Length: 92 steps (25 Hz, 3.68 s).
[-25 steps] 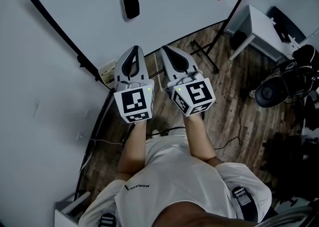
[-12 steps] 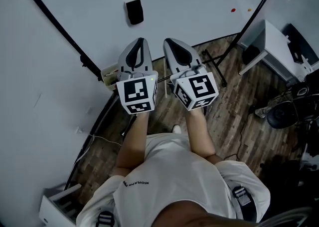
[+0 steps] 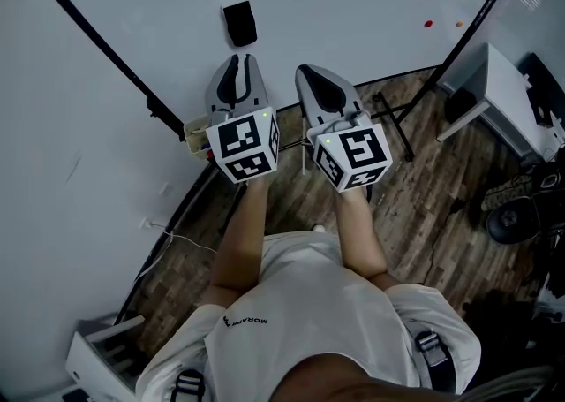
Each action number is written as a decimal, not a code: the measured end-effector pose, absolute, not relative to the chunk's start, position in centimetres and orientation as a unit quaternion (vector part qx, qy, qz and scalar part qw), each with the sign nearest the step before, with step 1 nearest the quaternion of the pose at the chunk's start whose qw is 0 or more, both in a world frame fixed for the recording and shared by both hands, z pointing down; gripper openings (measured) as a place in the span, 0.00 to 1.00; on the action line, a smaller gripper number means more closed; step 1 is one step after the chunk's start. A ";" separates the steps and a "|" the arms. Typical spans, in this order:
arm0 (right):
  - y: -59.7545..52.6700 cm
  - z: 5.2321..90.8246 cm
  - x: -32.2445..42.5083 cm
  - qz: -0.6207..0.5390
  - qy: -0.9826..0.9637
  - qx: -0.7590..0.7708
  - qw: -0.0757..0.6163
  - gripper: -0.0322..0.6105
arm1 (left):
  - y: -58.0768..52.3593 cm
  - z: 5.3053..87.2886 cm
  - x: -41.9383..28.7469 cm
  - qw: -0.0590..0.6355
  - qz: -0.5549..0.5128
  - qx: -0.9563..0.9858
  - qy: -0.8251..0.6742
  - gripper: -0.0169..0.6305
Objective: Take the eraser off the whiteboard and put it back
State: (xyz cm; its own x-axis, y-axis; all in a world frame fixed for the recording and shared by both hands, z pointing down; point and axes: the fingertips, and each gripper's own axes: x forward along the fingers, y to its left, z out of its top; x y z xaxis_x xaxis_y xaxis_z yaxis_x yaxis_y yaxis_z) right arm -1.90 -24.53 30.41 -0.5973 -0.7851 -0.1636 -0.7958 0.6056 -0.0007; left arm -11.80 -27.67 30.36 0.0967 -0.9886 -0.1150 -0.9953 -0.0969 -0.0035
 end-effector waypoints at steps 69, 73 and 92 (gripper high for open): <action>-28.8 31.4 2.7 0.013 0.885 -0.459 0.084 0.07 | -39.3 32.3 -14.4 -0.002 -0.005 -0.603 0.798 0.45; -28.7 31.3 2.9 0.014 0.884 -0.460 0.085 0.07 | -39.5 32.4 -14.2 -0.003 -0.006 -0.603 0.797 0.44; -28.3 31.5 3.0 0.014 0.882 -0.465 0.078 0.07 | -39.5 32.6 -14.5 0.002 -0.008 -0.607 0.795 0.37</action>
